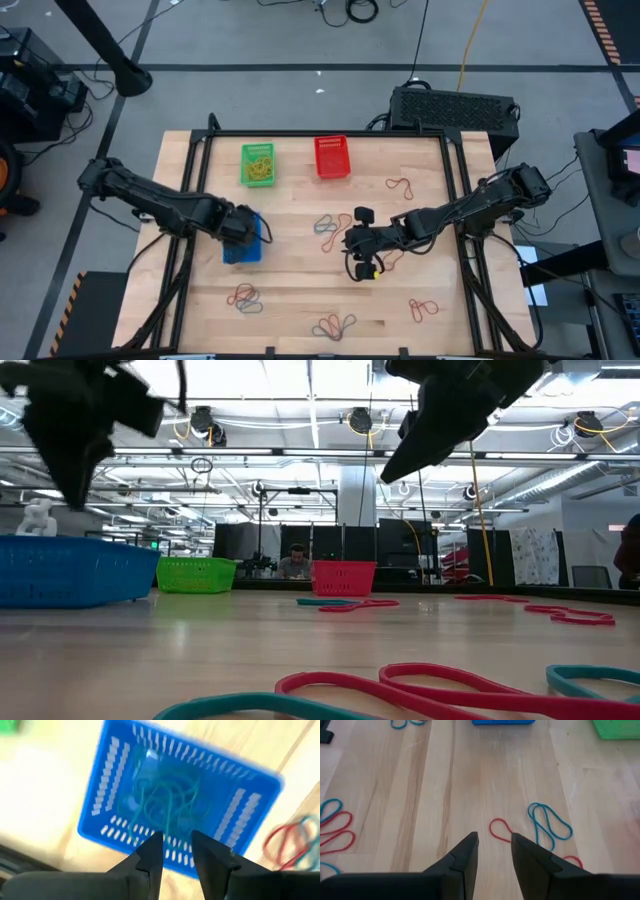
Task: Sort rubber bands into baskets
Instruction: Put the blue rubber band into the blue bin
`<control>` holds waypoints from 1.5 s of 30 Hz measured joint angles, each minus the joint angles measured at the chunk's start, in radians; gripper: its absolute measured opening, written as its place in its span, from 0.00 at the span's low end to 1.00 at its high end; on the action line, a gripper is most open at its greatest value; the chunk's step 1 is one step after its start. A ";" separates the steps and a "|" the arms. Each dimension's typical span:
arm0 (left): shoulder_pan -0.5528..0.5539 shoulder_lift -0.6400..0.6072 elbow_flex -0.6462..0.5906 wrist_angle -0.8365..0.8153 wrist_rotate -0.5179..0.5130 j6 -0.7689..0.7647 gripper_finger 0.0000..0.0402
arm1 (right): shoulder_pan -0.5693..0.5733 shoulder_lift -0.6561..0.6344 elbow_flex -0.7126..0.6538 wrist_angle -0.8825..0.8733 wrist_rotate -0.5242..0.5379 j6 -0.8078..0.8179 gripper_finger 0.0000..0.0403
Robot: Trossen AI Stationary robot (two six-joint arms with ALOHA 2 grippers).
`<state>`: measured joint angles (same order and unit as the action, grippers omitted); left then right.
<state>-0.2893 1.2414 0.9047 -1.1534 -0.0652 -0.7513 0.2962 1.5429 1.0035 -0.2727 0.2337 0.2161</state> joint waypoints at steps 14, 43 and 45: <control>-0.114 0.000 0.043 0.459 0.096 0.170 0.26 | 0.000 0.000 0.000 0.008 -0.004 0.008 0.27; -0.468 0.338 -0.017 0.683 0.193 -0.184 0.26 | 0.000 0.000 0.000 0.012 -0.003 0.001 0.27; -0.479 0.360 -0.017 0.682 0.193 -0.187 0.26 | 0.000 0.000 0.000 0.012 -0.003 0.002 0.27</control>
<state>-0.7688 1.6014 0.8881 -0.4709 0.1274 -0.9379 0.2962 1.5429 1.0035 -0.2611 0.2302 0.2176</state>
